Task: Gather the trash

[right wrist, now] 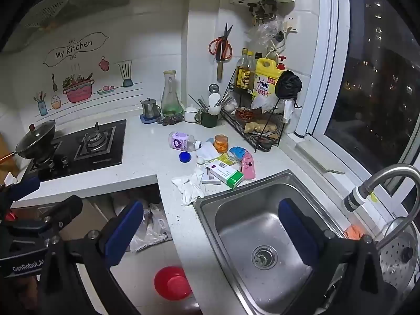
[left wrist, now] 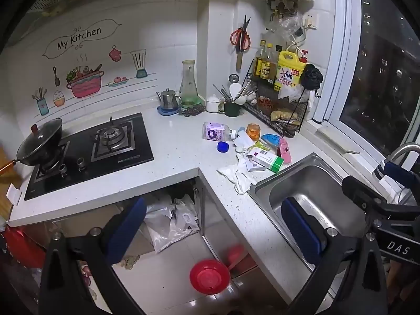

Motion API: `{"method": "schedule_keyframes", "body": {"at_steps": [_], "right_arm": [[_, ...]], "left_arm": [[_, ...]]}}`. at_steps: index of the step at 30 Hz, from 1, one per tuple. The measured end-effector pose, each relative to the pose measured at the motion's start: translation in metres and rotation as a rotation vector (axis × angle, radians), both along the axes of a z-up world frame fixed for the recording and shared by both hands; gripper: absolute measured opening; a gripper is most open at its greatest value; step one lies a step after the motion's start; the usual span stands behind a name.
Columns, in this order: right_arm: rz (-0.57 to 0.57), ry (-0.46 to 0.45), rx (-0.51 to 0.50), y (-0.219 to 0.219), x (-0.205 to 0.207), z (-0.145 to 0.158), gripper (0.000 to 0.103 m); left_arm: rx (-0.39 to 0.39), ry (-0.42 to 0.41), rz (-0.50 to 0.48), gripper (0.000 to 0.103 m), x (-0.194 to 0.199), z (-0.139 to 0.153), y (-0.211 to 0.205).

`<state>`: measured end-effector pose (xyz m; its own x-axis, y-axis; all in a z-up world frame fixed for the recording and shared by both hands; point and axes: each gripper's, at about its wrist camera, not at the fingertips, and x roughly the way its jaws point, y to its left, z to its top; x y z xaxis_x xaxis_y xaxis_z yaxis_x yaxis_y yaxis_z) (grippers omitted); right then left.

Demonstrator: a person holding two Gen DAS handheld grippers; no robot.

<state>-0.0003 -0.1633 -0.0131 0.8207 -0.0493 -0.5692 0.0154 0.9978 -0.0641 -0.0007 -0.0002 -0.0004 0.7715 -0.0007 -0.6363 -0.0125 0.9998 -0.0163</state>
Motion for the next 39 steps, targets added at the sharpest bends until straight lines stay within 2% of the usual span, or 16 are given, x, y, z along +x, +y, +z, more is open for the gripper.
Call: {"method": "schedule_keyframes", "body": {"at_steps": [2,3,5,9,23,39], "right_arm": [[-0.002,0.018,0.027,0.0,0.0,0.001,0.103],[-0.003,0.018,0.028,0.0,-0.001,0.0,0.103],[-0.002,0.01,0.016,0.001,-0.002,0.001,0.103],[-0.013,0.019,0.027,0.001,-0.008,-0.002,0.103],[-0.039,-0.015,0.002,0.006,-0.019,0.005,0.103],[-0.017,-0.016,-0.001,0.013,-0.019,0.004,0.103]], "left_arm": [[0.008,-0.008,-0.007,0.102,-0.003,-0.002,-0.003],[-0.016,-0.029,-0.006,0.102,-0.009,-0.001,0.0],[-0.02,0.009,-0.006,0.102,-0.003,-0.003,-0.003],[-0.042,0.003,-0.024,0.102,-0.009,0.0,0.001],[-0.036,-0.018,-0.052,0.102,-0.015,0.003,0.006],[-0.03,-0.012,-0.028,0.102,-0.021,0.003,0.009]]}}
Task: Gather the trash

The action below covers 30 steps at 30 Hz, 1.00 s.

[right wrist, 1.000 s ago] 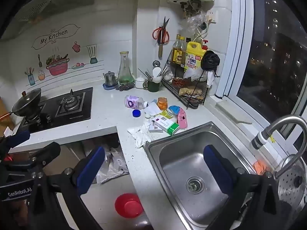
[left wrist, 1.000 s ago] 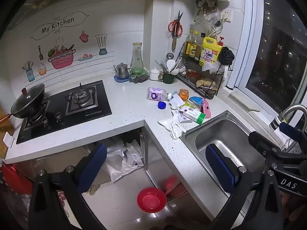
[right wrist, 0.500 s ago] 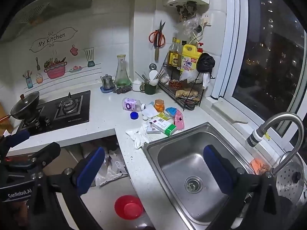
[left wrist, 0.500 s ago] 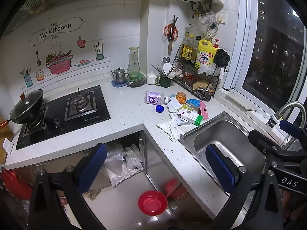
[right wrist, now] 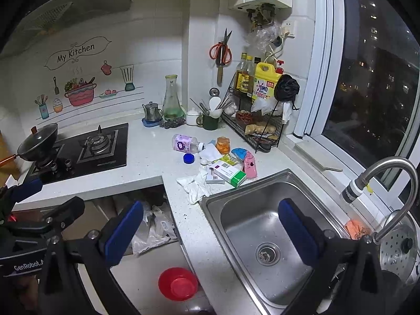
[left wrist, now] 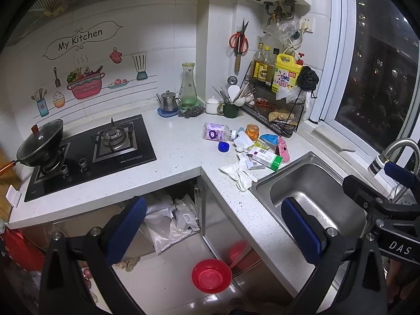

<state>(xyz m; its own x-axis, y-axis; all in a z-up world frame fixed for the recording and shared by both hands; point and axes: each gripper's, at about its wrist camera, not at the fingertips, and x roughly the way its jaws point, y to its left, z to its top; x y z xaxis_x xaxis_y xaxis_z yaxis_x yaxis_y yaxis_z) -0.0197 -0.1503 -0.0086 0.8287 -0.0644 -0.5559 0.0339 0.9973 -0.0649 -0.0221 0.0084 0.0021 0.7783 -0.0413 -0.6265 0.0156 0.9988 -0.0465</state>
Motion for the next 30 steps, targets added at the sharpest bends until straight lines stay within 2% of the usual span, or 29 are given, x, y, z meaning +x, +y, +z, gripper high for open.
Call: {"method": "schedule_keyframes", "body": {"at_steps": [18,30], "right_arm": [[-0.002,0.006,-0.005,0.007,-0.008,-0.006,0.103],[-0.005,0.007,-0.007,0.005,0.004,-0.008,0.103]], "left_arm": [[-0.01,-0.001,0.002,0.102,-0.012,0.0,0.004],[0.001,0.009,-0.012,0.102,0.017,-0.001,0.004]]}}
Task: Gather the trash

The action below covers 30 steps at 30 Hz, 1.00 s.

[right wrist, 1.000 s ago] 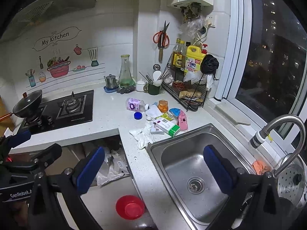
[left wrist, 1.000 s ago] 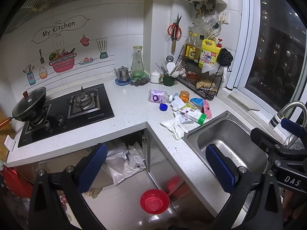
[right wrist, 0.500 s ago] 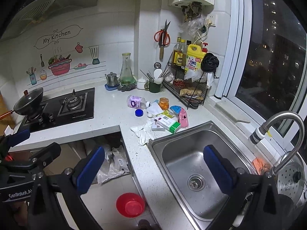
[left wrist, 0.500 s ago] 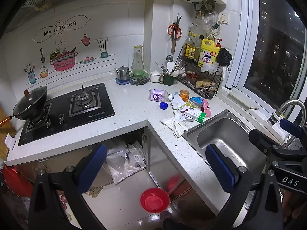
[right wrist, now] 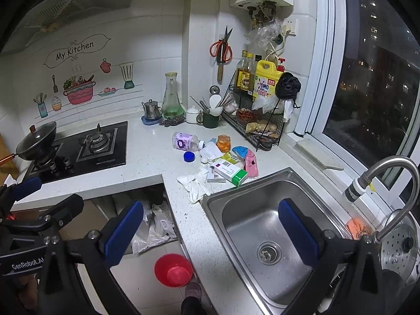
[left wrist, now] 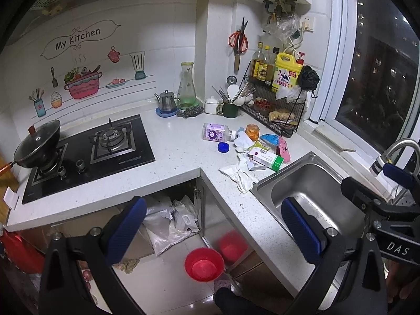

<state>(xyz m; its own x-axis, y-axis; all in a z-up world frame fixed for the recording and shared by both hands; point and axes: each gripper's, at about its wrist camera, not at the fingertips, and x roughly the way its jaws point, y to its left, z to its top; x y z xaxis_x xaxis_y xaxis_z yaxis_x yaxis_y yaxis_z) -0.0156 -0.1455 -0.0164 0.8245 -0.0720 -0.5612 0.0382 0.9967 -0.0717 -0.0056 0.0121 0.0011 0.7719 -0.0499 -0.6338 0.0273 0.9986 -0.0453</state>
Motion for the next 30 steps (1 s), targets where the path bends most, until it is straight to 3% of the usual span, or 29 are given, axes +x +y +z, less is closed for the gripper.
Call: {"method": "schedule_keyframes", "body": {"at_steps": [14,22,30], "right_arm": [[-0.02,0.022,-0.008,-0.006,0.04,-0.005,0.103],[-0.047,0.073,-0.023,-0.023,0.088,-0.016,0.103],[-0.05,0.214,-0.043,-0.048,0.172,-0.051,0.103]], "left_arm": [[0.004,0.032,-0.055,0.102,0.067,-0.014,0.003],[-0.02,0.106,-0.088,0.102,0.147,-0.039,-0.005],[-0.016,0.234,-0.124,0.102,0.246,-0.086,-0.035]]}}
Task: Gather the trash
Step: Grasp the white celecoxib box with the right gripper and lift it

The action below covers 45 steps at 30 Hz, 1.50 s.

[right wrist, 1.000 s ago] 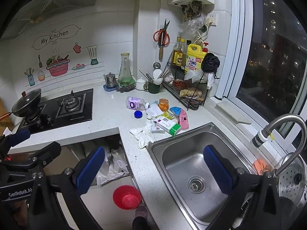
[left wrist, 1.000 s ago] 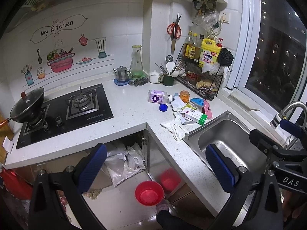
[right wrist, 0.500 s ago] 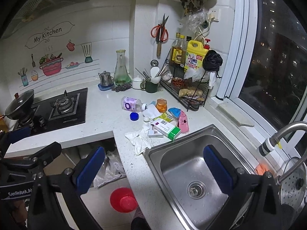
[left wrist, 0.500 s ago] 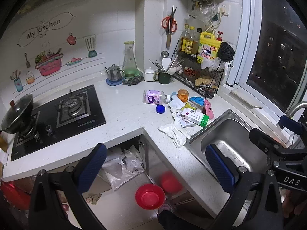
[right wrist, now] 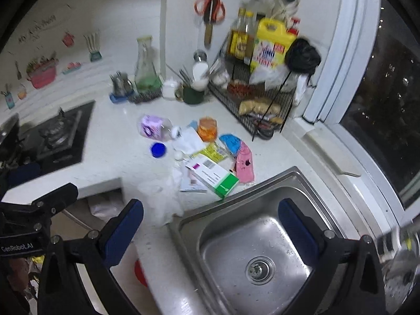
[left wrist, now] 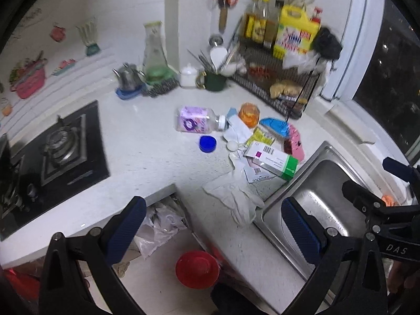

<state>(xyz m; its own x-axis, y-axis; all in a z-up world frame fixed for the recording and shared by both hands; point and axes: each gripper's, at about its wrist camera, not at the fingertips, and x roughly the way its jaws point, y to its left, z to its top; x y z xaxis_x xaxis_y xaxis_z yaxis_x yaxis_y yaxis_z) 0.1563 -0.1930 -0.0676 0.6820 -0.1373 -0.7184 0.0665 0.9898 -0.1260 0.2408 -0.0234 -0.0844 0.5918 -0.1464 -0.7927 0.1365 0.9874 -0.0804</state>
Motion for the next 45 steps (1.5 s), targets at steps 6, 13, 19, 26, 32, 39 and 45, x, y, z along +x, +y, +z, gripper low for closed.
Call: {"method": "schedule_keyframes", "body": {"at_steps": [6,13,19,26,32,39,45], "right_arm": [[0.048,0.165,-0.006,-0.023,0.061,-0.045,0.103],[0.122,0.309,0.003,-0.04,0.119,-0.094,0.103],[0.192,0.409,-0.027,-0.044,0.161,-0.131,0.103],[0.251,0.476,-0.083,-0.046,0.182,-0.153,0.103],[0.294,0.519,-0.05,-0.045,0.188,-0.155,0.098],[0.306,0.527,0.029,-0.049,0.174,-0.129,0.068],[0.248,0.44,0.111,-0.064,0.14,-0.082,0.068]], "left_arm": [[-0.012,0.106,-0.022,0.102,0.061,-0.047,-0.018],[-0.003,0.205,-0.019,0.102,0.112,-0.099,-0.028],[-0.003,0.283,0.024,0.102,0.142,-0.137,-0.031],[-0.002,0.324,0.057,0.102,0.161,-0.161,-0.031],[0.001,0.343,0.05,0.102,0.166,-0.166,-0.036],[0.032,0.321,0.014,0.102,0.162,-0.148,-0.041],[0.03,0.277,-0.014,0.102,0.155,-0.114,-0.049]]}}
